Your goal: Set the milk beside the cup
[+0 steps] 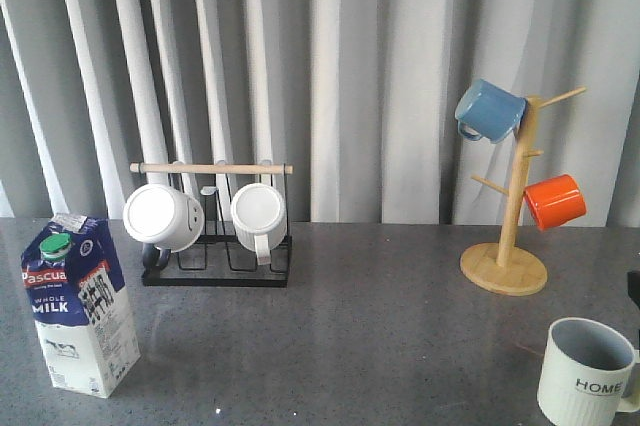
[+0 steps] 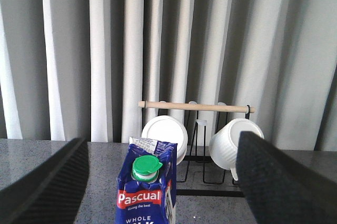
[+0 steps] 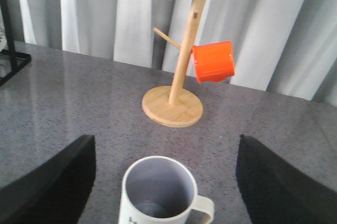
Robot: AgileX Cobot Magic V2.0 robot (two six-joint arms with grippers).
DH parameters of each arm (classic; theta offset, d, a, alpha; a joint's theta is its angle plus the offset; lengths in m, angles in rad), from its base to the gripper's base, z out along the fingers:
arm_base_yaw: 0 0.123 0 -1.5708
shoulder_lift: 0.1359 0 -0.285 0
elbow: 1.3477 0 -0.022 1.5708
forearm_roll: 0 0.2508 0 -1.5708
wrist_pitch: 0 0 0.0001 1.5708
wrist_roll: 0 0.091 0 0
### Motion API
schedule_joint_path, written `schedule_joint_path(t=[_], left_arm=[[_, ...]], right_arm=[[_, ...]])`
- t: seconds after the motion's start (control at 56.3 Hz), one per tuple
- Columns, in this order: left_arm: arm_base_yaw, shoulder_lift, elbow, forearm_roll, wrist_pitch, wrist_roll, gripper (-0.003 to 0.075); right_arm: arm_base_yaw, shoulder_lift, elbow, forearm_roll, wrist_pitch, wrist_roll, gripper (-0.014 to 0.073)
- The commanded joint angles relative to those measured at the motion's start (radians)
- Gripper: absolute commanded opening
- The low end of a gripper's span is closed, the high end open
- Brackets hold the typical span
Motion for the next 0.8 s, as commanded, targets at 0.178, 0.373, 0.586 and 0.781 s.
schedule_joint_path(t=[0.178, 0.373, 0.586, 0.781], left_arm=[[-0.002, -0.002, -0.035, -0.008, -0.067, -0.001, 0.0533], [-0.002, -0.002, -0.035, -0.008, -0.067, -0.001, 0.0533], [-0.002, -0.002, -0.035, -0.008, -0.067, -0.001, 0.0533], [-0.002, -0.002, -0.035, -0.008, -0.067, -0.001, 0.0533]], right_arm=[[-0.165, 0.065, 0.100, -0.184, -0.227, 0.226, 0.0547], [-0.226, 0.154, 0.309, -0.168, -0.587, 0.202, 0.0547], [-0.308, 0.277, 0.437, -0.172, -0.950, 0.142, 0.0547], [-0.360, 0.407, 0.437, -0.227, -1.024, 0.143, 0.0547]])
